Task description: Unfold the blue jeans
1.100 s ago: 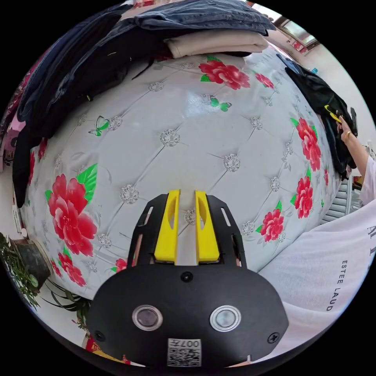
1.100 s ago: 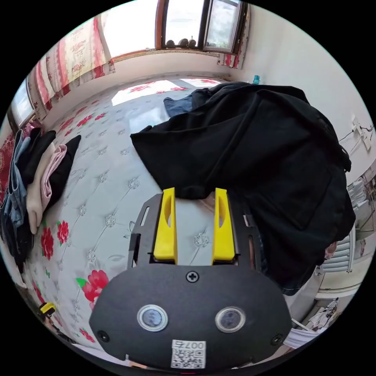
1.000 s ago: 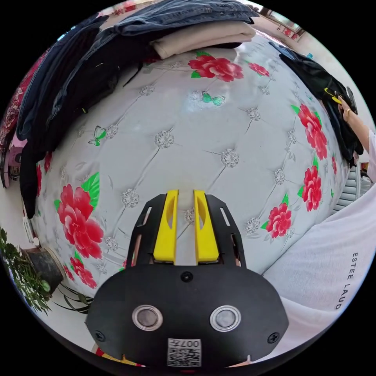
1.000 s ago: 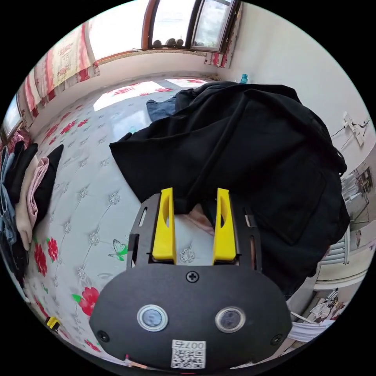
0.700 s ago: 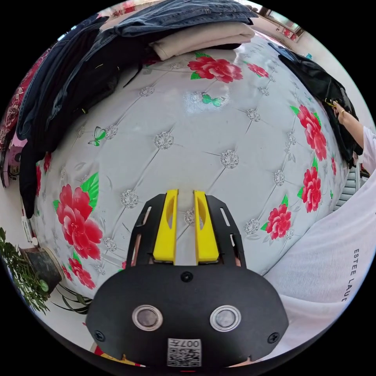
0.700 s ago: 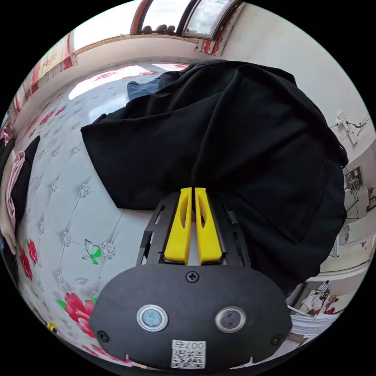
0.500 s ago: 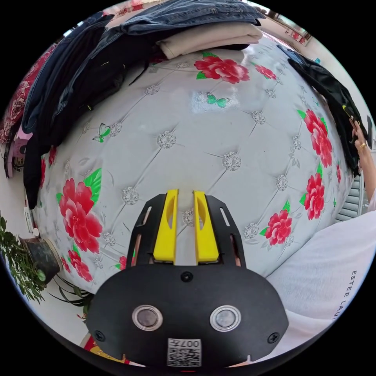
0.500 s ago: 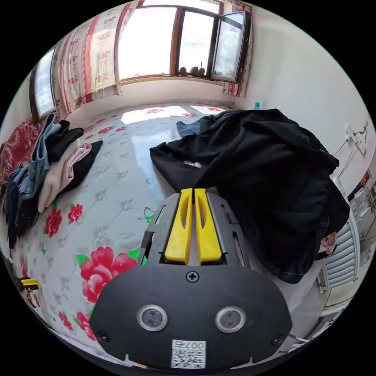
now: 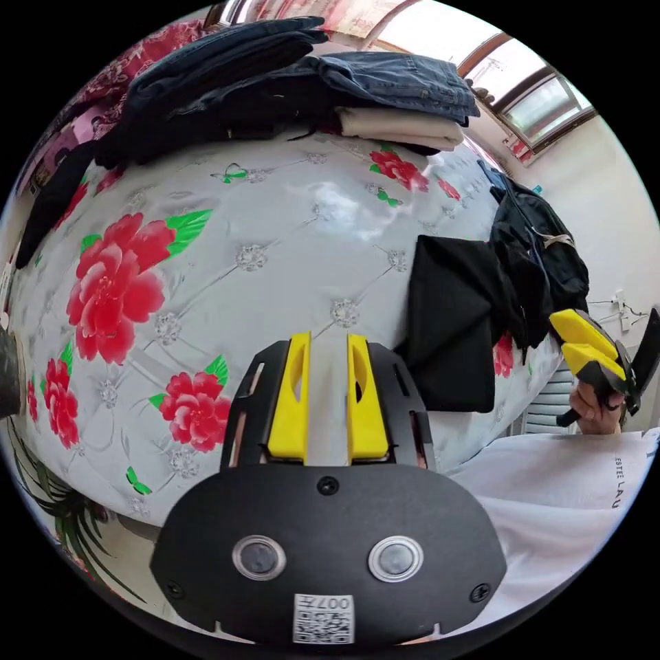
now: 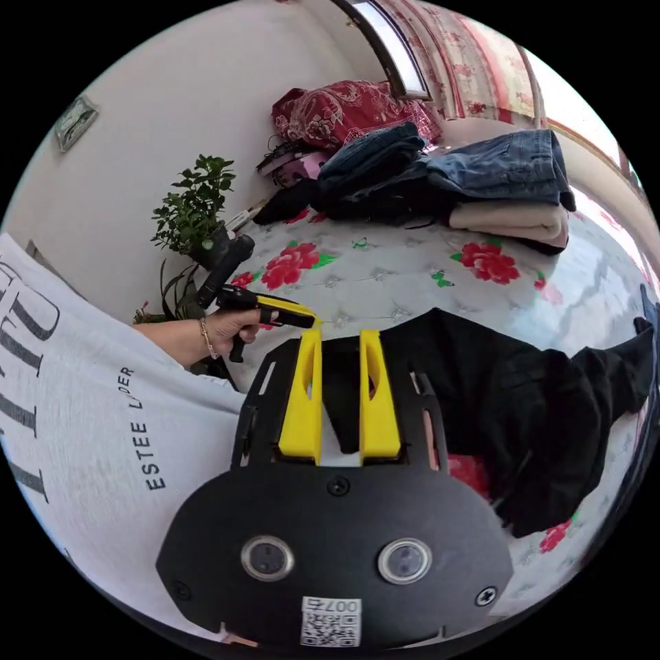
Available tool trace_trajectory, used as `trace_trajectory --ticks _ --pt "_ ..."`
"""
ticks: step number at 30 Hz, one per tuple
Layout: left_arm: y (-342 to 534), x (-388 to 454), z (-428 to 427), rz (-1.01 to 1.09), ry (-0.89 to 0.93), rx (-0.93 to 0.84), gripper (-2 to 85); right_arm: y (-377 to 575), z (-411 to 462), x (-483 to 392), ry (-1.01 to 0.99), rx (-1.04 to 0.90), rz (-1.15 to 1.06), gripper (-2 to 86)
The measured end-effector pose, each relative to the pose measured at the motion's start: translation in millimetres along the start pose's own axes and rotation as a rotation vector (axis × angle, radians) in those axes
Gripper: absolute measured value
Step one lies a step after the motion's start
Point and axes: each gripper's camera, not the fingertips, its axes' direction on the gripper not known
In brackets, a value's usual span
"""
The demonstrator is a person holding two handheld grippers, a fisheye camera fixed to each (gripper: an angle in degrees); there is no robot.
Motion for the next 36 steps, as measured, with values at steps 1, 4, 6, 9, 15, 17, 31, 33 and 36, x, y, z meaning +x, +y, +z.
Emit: trace_trajectory --ticks 1,4,6,9,15,17,31,33,36 --pt "12.8 -16.2 -11.1 -0.026 0.015 0.026 8.3 1.3 -5.4 -5.0 0.084 0.019 -0.037 5.1" --pt "38.7 -52.6 -38.3 -0.070 0.059 0.084 8.7 17.2 -25.2 21.0 0.295 0.064 0.055 6.7" --pt "49.3 -65.0 -51.6 -0.057 0.091 0.120 9.0 35.5 -33.7 51.1 0.369 0.037 0.184 7.9" --pt "51.6 -63.2 -61.1 0.024 0.149 0.137 10.5 76.5 -36.8 88.6 0.459 -0.041 0.353 8.7" --pt "23.3 15.3 -18.0 0.335 0.220 0.010 11.0 107.0 5.8 102.7 0.614 -0.222 0.321 7.2" --pt "13.1 46.5 15.8 0.377 0.212 -0.073 7.1 106.8 29.0 118.5 0.728 -0.316 0.329 4.8" --pt "-157.3 -9.9 -37.1 0.394 -0.357 0.094 -0.6 41.1 9.1 18.4 -0.072 -0.077 -0.003 1.2" --pt "-175.7 -27.6 -70.1 0.306 -0.373 0.182 -0.2 11.2 11.5 -20.4 -0.207 -0.098 -0.231 2.0" --pt "-178.4 -57.7 -112.6 0.171 -0.419 0.267 1.1 -20.8 28.9 -42.9 -0.234 -0.214 -0.360 3.7"
